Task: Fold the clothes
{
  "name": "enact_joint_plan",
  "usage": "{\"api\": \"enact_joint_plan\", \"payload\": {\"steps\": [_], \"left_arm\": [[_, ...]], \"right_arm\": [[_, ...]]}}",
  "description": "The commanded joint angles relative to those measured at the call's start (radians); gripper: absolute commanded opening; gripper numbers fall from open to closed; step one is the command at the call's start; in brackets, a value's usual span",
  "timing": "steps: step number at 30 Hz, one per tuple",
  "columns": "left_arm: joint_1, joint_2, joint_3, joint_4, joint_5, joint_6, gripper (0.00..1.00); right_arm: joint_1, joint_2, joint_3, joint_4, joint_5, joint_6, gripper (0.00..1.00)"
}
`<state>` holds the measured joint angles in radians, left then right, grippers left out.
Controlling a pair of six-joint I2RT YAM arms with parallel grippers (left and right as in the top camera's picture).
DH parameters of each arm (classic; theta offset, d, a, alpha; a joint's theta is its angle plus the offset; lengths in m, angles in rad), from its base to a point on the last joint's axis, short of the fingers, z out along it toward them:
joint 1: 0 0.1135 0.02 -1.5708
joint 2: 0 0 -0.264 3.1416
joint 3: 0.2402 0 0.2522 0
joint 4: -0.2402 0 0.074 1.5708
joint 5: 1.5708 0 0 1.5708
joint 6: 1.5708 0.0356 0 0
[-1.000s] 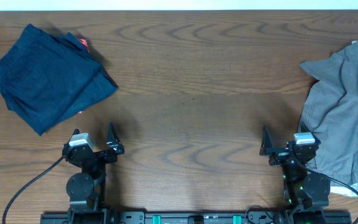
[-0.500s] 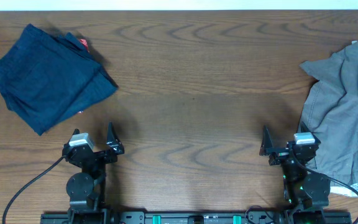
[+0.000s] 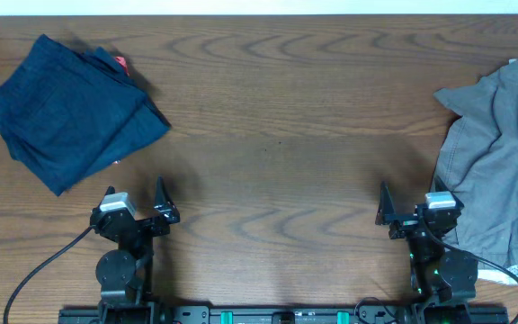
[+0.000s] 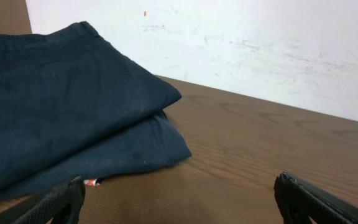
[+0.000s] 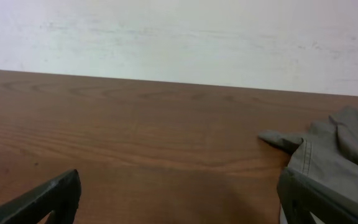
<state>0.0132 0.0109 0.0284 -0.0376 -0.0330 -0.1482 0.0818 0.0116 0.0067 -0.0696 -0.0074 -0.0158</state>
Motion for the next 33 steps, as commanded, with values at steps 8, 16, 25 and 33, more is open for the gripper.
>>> {"api": "enact_joint_plan", "payload": {"steps": [8,16,25,33], "left_arm": [[0.003,-0.007,-0.024,-0.029,-0.001,0.021,0.98],[0.003,-0.007,-0.024,-0.029,-0.002,0.021,0.98],[0.003,-0.007,-0.024,-0.029,-0.001,0.02,0.98],[0.003,-0.005,-0.005,-0.036,0.003,-0.017,0.98]], "right_arm": [[0.019,-0.005,-0.001,-0.004,-0.004,-0.015,0.99],[0.019,-0.005,-0.001,-0.004,-0.004,-0.015,0.99],[0.018,-0.005,-0.001,-0.005,0.005,-0.016,0.99],[0.016,0.01,0.003,-0.01,0.034,0.029,0.99]]}}
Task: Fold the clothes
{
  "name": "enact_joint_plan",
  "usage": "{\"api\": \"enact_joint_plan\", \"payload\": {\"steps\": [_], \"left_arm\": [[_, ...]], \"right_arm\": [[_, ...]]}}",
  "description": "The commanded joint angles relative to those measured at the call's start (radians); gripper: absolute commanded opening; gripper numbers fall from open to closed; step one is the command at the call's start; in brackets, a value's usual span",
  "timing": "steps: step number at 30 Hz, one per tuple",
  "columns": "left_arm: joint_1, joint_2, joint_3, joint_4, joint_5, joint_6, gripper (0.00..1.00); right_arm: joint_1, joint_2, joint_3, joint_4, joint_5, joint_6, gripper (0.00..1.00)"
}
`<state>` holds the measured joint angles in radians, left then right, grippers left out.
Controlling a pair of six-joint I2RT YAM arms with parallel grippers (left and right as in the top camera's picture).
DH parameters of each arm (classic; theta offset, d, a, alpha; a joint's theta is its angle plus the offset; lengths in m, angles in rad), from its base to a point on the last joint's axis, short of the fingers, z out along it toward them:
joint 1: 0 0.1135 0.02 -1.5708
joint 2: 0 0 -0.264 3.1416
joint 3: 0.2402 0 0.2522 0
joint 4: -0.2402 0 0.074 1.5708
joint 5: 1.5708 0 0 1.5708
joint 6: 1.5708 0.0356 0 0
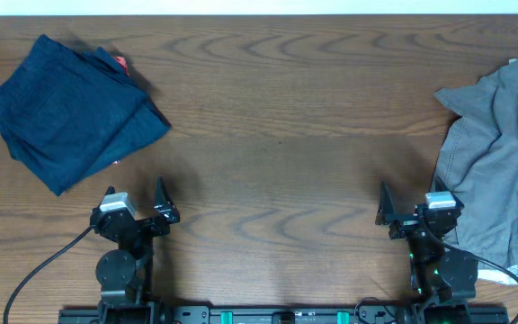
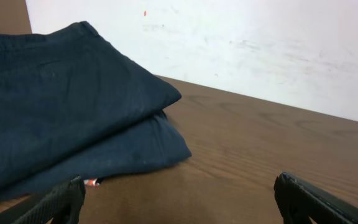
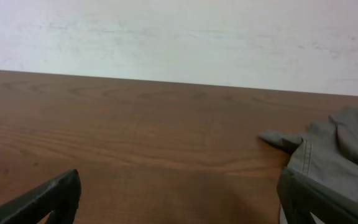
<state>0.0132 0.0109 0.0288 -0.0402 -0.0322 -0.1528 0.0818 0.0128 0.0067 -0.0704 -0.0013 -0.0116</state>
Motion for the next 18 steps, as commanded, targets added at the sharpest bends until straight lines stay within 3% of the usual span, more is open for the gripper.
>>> {"api": "enact_joint_plan", "payload": {"steps": [1,8,18], "left_arm": [[0.003,-0.001,0.006,-0.04,0.002,-0.026,0.98],[0.003,0.174,0.209,-0.246,0.002,-0.043,0.98],[0.003,0.68,0.65,-0.618,0.002,-0.043,0.98]], "right_arm": [[0.016,0.02,0.009,-0.02,0.036,0.037,0.99],[0.016,0.239,0.188,-0.266,0.183,0.103,0.99],[-0.003,0.782,0.525,-0.527,0.228,0.132,0.99]]}}
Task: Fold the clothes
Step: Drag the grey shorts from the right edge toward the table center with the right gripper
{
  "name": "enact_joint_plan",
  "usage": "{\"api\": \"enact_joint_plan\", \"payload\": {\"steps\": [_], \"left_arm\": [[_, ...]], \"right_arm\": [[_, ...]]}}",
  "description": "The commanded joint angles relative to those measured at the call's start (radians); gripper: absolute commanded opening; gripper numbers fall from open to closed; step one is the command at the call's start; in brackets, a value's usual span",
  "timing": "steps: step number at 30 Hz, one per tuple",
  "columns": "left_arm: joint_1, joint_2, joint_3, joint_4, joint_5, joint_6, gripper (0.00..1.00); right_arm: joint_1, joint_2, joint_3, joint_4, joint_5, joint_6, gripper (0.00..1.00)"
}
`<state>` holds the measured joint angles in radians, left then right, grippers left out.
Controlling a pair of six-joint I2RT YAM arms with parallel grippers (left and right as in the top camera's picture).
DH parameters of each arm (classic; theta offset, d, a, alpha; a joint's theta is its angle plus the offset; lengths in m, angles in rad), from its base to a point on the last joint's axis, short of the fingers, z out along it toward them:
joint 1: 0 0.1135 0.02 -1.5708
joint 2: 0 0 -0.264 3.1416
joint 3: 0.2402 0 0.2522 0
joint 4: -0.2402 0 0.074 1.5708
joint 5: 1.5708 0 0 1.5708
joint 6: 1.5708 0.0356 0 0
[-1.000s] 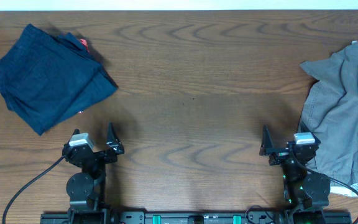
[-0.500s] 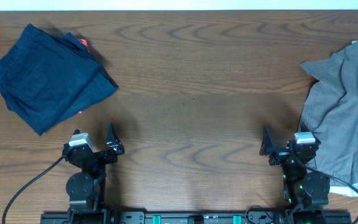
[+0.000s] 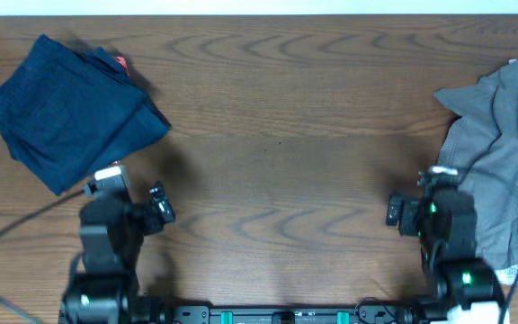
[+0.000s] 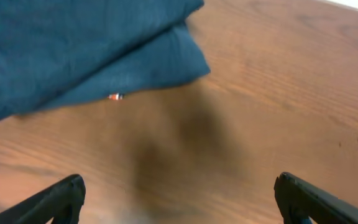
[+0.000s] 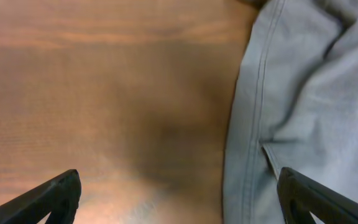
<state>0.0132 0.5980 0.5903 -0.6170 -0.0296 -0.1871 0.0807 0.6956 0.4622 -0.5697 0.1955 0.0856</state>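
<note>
A dark blue garment [image 3: 70,110] lies folded at the table's far left, also seen in the left wrist view [image 4: 79,50] with a small red tag at its edge. A crumpled grey garment [image 3: 502,171] lies at the right edge, its seamed hem in the right wrist view [image 5: 297,112]. My left gripper [image 4: 178,199] hangs open over bare wood just below the blue garment's corner. Open too, my right gripper [image 5: 179,198] hovers over the grey garment's left edge, one finger above cloth and one above wood. Neither holds anything.
The wooden table [image 3: 277,162] stretches between the two garments. A cable [image 3: 25,234] runs from the left arm toward the near left edge. A white wall borders the far edge of the table.
Both arms have risen from their rest pose and tipped their cameras down at the table. The left gripper now sits nearer the blue garment, the right one over the grey garment's edge.
At both earlier moments the two arms rested low at the near edge, grippers open and looking level toward the wall, with the garments lying as they do now. Now both arms are raised and look down at the table.
</note>
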Motion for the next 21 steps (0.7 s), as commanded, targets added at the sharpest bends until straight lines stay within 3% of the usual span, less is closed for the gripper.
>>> {"api": "enact_joint_plan", "payload": {"steps": [1,6,11,13,21], "left_arm": [[0.003,0.145,0.131,-0.079,0.0,-0.009,0.98],[0.003,0.282,0.209,-0.143,0.0,-0.009,0.98],[0.003,0.346,0.209,-0.146,0.0,-0.009,0.98],[0.003,0.354,0.209,-0.146,0.003,-0.01,0.98],[0.003,0.355,0.209,-0.145,0.022,-0.01,0.98]], "right_arm": [[-0.006,0.163,0.108,-0.051,0.014,0.037,0.99],[-0.006,0.304,0.178,-0.074,-0.022,0.041,0.99],[-0.071,0.424,0.165,-0.163,0.306,0.282,0.96],[-0.115,0.473,0.155,-0.195,0.355,0.338,0.94],[-0.198,0.669,0.132,-0.195,0.298,0.356,0.65]]}}
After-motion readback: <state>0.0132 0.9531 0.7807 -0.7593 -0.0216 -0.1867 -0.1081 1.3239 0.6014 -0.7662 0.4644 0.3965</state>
